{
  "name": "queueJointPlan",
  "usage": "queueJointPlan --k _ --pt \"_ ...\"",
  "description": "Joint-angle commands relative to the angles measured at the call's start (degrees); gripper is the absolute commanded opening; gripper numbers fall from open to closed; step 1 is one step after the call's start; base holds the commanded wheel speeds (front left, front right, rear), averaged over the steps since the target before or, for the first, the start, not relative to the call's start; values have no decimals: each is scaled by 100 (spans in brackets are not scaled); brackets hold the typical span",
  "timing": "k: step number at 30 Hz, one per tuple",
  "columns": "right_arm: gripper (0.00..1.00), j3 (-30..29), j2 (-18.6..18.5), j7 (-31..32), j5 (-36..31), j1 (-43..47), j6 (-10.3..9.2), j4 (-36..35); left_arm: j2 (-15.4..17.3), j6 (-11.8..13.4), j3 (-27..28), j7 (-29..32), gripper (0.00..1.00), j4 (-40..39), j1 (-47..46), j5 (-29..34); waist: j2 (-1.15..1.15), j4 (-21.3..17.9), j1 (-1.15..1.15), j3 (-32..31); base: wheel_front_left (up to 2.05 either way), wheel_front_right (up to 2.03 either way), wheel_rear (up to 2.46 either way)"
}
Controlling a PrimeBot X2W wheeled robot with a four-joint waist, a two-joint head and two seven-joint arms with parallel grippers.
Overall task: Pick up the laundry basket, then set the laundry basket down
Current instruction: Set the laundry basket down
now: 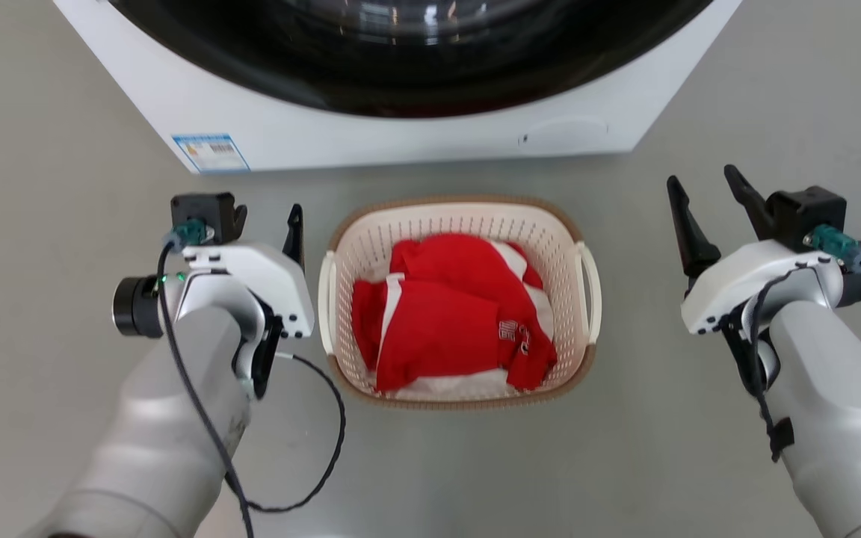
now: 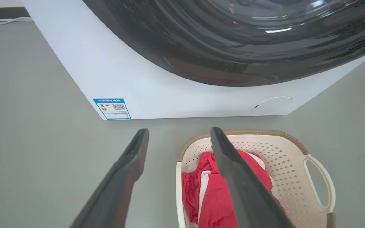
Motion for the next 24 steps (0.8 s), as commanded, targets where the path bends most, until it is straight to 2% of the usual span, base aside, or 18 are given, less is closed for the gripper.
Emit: queueJointPlan --k 1,9,24 --pt "100 53 15 -62 -90 177 10 -177 201 66 216 -50 100 -204 148 102 0 35 0 -295 0 0 0" --pt "100 -97 -70 -62 -317 694 10 -851 413 148 1012 -50 100 -1244 1016 745 0 78 0 -869 0 0 0" --pt "100 -335 -288 -62 -328 1761 10 -2115 418 -19 2233 -51 100 -2159 2366 1367 0 51 0 -1623 0 0 0"
